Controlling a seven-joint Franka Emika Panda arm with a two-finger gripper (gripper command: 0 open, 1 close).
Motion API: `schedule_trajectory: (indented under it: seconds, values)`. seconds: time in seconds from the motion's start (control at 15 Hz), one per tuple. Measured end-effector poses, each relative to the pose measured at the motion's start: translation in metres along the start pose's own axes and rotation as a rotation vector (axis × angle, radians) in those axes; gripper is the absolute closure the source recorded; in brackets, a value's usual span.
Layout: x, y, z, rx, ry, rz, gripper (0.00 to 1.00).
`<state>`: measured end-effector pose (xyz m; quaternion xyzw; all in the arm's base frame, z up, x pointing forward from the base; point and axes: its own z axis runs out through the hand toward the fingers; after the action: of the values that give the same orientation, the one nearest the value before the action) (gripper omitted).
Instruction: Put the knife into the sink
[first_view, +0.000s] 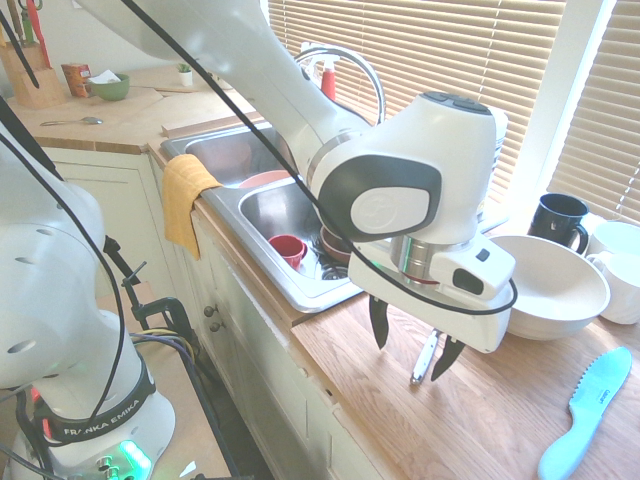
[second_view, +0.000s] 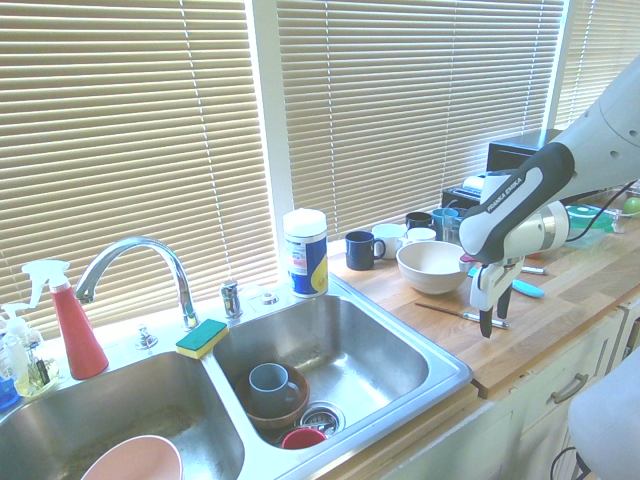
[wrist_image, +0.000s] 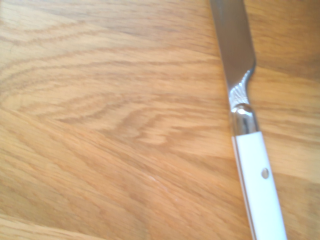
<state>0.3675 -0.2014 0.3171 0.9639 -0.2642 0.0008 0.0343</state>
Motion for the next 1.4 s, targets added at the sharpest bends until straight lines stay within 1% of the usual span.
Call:
schedule_trajectory:
  seconds: [0.53, 1.4]
  values:
    - [0.004, -0.007, 0.0, 0.015, 0.004, 0.008, 1.0]
    - [0.014, -0.008, 0.003, 0.01, 0.004, 0.021, 1.0]
